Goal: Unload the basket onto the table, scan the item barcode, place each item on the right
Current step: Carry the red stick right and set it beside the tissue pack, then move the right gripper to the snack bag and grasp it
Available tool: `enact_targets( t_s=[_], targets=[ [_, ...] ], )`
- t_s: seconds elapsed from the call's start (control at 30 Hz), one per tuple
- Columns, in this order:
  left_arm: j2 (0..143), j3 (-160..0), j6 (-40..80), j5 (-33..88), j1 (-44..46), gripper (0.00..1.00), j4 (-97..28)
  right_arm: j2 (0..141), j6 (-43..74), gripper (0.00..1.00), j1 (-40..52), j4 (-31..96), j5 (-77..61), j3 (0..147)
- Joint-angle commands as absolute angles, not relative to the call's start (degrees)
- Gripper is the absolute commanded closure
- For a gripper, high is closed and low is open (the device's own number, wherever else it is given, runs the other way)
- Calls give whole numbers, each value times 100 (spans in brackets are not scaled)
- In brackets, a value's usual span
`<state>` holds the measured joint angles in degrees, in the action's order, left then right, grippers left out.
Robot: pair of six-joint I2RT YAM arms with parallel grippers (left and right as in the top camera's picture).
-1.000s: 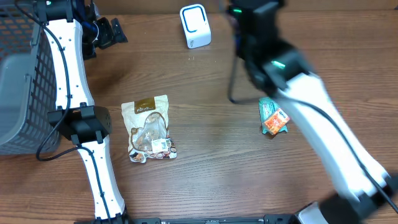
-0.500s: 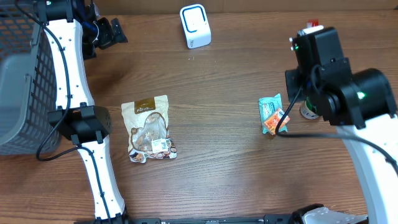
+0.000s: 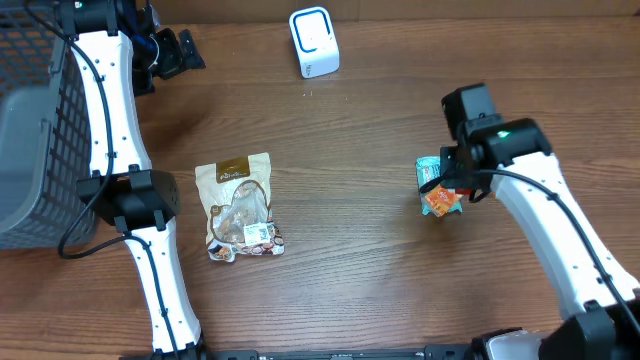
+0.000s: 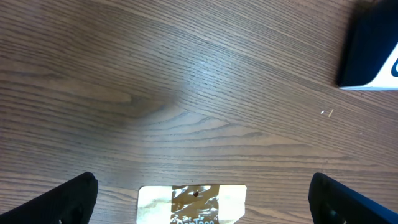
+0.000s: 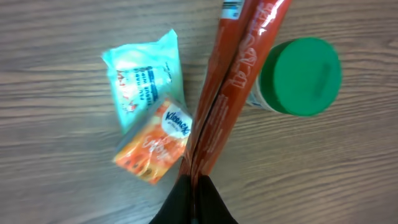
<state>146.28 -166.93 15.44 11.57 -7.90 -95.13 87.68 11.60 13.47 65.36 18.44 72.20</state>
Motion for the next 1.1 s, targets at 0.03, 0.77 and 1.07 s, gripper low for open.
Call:
enact_targets(
  t_s=[0.03,0.77,1.07],
  targets=[
    [14588,-16794,1522,1142,-781,0,-9513,8901,1240,96,1304,6147,2145,6816],
    [14588,-16794,1522,1142,-781,0,-9513,9026,1245,56,1304,5889,1809,6777],
    [14588,-16794,1522,1142,-781,0,-9515,9026,2117,54,1345,4759,-1511,6777]
  ],
)
